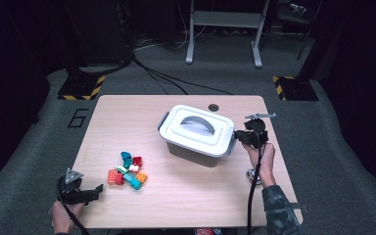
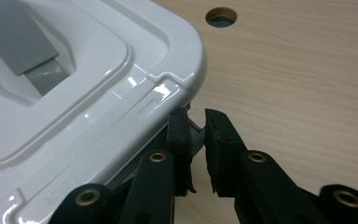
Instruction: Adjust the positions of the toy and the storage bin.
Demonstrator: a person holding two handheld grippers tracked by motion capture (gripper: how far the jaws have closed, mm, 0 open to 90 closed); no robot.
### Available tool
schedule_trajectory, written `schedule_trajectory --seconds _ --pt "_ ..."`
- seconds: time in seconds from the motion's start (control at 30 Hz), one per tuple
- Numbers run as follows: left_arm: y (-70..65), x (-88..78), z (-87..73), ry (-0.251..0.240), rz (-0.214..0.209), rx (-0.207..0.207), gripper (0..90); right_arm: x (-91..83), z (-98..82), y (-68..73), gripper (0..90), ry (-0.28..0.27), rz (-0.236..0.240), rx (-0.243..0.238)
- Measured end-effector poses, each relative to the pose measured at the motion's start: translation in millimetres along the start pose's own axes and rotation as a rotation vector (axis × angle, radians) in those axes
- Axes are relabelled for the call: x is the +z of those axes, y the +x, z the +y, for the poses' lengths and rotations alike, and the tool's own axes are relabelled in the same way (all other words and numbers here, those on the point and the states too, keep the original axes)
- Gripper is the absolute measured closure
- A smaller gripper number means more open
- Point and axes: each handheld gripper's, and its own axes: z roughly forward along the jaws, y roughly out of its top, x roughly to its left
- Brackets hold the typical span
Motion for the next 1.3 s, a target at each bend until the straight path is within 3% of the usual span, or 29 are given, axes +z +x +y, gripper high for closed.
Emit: schedule_trajectory --seconds 0.17,0.23,0.33,0.43,0.6,0.73,0.9,1.0,1.2,1.3 --pt "0.0 0.0 0.0 0.0 0.0 0.0 1.1 -4.7 -4.8 9.9 83.0 -0.005 -0.005 -0.04" --pt "-0.1 0.0 0.0 0.0 0.0 0.0 1.1 -5.0 -4.2 7.5 83.6 -0.004 0.004 -0.058" --pt "0.0 0.0 0.0 0.0 0.0 0.0 1.1 -11.0 -1.8 6.2 73.0 -0.034 0.015 -0.048" --pt "0.0 0.0 0.0 0.0 0.0 0.0 1.1 -20.5 3.7 7.5 59.0 -0.068 0.04 -0.073" --pt "0.0 0.0 0.0 0.001 0.0 0.0 1.1 -24.9 15.0 21.8 37.6 -0.058 0.105 -0.153" --pt "-0.1 -0.1 0.0 0.001 0.0 0.0 1.1 -16.5 21.5 38.2 27.9 -0.03 0.131 -0.225" --pt "0.0 0.0 0.0 0.0 0.0 0.0 1.1 -0.8 28.3 56.9 32.9 -0.017 0.164 -0.294" --pt "0.0 0.0 0.0 0.0 0.0 0.0 1.1 8.1 33.9 63.9 41.3 -0.009 0.183 -0.315" --pt "0.0 0.0 0.0 0.0 0.0 0.0 1.1 20.0 39.9 69.6 63.4 0.016 0.192 -0.336" --pt "0.0 0.0 0.0 -0.001 -0.001 0.0 1.1 21.3 39.3 70.8 65.8 0.015 0.196 -0.337"
